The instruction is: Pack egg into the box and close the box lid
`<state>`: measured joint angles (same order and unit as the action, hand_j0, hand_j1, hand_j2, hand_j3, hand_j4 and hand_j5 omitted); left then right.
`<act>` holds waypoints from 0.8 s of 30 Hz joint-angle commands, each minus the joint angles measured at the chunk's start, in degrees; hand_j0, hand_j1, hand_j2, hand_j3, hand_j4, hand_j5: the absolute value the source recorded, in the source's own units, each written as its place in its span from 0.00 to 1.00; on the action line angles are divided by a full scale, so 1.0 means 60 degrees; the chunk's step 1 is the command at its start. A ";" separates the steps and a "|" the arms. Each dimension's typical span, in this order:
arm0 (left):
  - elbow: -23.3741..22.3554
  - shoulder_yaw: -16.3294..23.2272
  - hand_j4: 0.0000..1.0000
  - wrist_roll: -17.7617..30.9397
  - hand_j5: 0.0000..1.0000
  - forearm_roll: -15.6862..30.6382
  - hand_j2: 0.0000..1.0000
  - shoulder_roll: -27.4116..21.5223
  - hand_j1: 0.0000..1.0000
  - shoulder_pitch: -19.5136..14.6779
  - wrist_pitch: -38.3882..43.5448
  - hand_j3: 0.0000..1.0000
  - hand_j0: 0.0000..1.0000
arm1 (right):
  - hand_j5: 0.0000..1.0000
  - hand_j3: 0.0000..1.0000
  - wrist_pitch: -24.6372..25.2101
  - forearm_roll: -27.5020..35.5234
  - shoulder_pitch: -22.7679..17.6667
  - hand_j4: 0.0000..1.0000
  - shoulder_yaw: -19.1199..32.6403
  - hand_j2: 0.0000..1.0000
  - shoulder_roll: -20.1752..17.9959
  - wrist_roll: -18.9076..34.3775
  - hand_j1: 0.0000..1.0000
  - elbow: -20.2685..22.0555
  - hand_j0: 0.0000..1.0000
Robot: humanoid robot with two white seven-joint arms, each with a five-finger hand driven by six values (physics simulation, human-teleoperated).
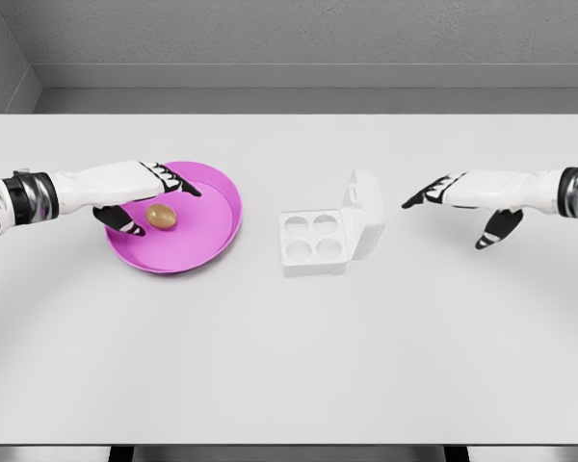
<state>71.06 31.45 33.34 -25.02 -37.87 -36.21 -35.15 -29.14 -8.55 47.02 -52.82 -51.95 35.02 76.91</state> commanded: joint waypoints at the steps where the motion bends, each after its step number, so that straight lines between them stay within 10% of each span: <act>1: -0.0066 0.0002 0.91 -0.0004 0.91 0.0054 0.91 0.0056 0.91 0.0000 0.0025 0.91 0.91 | 1.00 1.00 0.0023 0.0049 0.0000 1.00 -0.0045 1.00 0.0016 -0.0003 1.00 0.0102 1.00; 24: -0.0682 -0.0013 0.91 -0.0004 0.91 -0.0063 0.91 0.0393 0.91 0.0000 0.0025 0.91 0.91 | 1.00 1.00 0.0096 0.0049 0.0132 1.00 -0.0323 1.00 0.0206 -0.0003 1.00 0.0116 1.00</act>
<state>67.10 31.44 33.34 -25.76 -35.48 -36.21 -35.14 -28.67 -8.54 47.81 -54.79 -50.66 35.02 77.59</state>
